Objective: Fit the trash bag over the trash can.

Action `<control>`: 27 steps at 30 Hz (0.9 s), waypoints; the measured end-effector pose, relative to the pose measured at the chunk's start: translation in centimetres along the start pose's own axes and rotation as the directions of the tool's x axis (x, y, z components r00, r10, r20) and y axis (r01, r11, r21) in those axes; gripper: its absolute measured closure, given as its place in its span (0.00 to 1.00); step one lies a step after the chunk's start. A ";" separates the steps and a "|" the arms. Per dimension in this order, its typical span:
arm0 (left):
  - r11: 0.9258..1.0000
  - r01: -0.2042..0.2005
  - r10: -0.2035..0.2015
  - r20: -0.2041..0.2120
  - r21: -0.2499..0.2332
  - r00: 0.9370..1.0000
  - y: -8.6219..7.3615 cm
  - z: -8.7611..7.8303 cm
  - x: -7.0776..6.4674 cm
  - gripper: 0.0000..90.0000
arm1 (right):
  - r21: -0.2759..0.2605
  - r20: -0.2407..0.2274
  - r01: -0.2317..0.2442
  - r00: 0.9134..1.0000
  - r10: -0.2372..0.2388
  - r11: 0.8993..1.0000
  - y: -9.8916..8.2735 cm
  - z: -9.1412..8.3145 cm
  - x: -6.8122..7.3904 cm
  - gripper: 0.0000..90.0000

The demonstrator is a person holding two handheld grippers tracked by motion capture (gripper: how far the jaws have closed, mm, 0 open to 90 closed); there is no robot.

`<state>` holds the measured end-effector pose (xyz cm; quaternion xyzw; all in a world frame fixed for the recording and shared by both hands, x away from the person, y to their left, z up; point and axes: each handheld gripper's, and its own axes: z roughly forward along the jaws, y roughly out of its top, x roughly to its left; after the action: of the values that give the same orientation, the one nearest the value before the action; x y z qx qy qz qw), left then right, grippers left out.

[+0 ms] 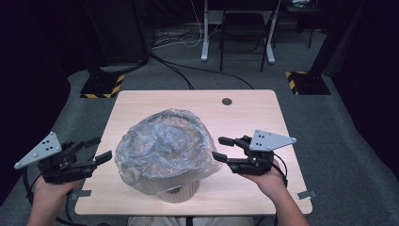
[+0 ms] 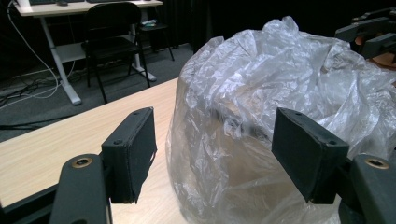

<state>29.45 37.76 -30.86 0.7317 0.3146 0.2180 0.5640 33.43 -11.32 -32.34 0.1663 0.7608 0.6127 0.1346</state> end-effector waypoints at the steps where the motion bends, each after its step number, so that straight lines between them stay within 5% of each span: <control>1: 1.000 -0.002 0.002 -0.001 -0.003 1.000 0.1 0.0 0.0 0.33 | 0.002 0.001 0.003 1.000 -0.003 1.000 0.1 0.3 0.0 0.55; 14: 0.998 -0.062 0.063 0.102 -0.015 0.993 3.6 4.7 -1.6 0.33 | -0.005 -0.006 0.003 1.000 -0.003 1.000 1.0 2.3 -0.2 0.60; 27: 0.997 -0.077 0.073 0.142 0.020 0.987 3.5 8.4 -2.4 0.33 | 0.028 -0.013 -0.040 0.999 0.040 0.999 -0.2 2.8 -0.7 0.58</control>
<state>34.13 29.72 -29.68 0.7638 0.2487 0.1826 0.5669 35.21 -9.15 -33.17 0.1793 0.7665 0.6059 0.1150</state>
